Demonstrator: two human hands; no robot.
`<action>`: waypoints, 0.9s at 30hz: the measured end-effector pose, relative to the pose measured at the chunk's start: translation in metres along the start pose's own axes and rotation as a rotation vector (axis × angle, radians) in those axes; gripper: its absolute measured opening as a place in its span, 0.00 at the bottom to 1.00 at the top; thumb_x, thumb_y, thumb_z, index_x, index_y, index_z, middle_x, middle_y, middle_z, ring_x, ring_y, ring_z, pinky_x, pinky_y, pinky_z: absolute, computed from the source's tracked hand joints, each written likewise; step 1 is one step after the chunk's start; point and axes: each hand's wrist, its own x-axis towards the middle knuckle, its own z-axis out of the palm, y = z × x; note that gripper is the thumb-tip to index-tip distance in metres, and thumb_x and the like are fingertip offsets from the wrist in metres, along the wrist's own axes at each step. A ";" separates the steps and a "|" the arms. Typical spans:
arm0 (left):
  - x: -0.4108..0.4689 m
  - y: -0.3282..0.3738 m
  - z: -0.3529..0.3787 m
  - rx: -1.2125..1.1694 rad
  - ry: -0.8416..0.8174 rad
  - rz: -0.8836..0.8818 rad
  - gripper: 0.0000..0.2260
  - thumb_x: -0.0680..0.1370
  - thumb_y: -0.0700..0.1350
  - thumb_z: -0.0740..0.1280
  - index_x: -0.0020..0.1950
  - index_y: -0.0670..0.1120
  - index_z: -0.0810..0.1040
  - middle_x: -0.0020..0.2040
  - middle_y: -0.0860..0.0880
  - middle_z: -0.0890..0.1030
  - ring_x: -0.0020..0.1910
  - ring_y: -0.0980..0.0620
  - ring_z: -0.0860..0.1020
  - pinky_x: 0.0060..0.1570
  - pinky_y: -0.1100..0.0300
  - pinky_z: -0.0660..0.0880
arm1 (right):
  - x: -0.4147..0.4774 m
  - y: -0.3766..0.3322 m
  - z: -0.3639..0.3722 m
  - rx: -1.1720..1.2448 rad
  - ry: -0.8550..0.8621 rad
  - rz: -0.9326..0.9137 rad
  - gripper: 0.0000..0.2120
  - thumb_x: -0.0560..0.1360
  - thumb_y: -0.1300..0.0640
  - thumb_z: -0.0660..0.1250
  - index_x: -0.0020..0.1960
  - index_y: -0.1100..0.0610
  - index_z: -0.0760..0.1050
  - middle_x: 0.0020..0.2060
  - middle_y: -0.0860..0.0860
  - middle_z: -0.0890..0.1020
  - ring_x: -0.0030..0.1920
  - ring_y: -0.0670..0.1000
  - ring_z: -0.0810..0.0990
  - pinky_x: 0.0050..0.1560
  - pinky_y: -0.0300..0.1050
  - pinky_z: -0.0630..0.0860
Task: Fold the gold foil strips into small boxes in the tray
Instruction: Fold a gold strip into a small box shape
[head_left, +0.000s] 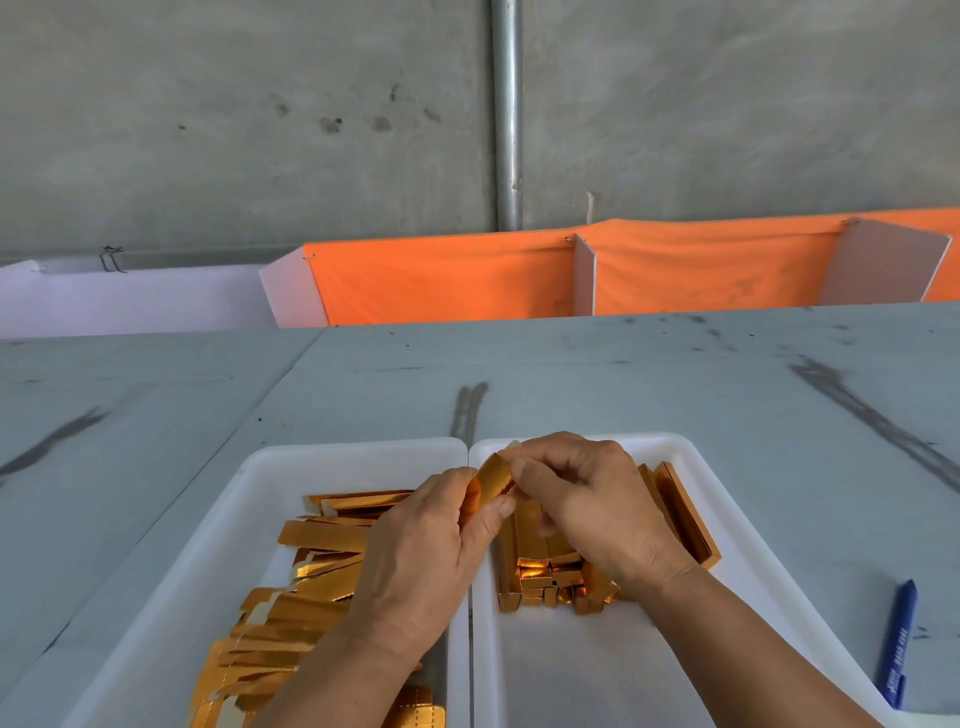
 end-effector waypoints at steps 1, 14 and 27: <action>0.000 0.001 0.000 -0.009 0.002 0.001 0.26 0.74 0.67 0.51 0.57 0.51 0.75 0.37 0.59 0.71 0.36 0.59 0.74 0.34 0.71 0.67 | -0.001 0.000 0.001 0.028 -0.007 0.016 0.09 0.78 0.54 0.67 0.47 0.46 0.85 0.42 0.43 0.84 0.32 0.44 0.81 0.34 0.37 0.79; 0.000 0.001 0.000 -0.020 0.025 -0.037 0.25 0.74 0.65 0.53 0.57 0.49 0.77 0.36 0.58 0.73 0.34 0.58 0.75 0.32 0.69 0.70 | -0.005 -0.001 0.012 0.129 -0.050 0.121 0.10 0.79 0.54 0.67 0.59 0.47 0.81 0.34 0.41 0.84 0.27 0.42 0.78 0.30 0.30 0.72; -0.001 0.006 0.000 0.021 -0.018 0.009 0.26 0.74 0.68 0.47 0.56 0.52 0.72 0.36 0.61 0.68 0.36 0.59 0.72 0.33 0.72 0.63 | 0.008 -0.005 -0.002 0.564 0.082 0.405 0.13 0.83 0.56 0.58 0.53 0.57 0.81 0.35 0.53 0.85 0.30 0.47 0.81 0.25 0.39 0.74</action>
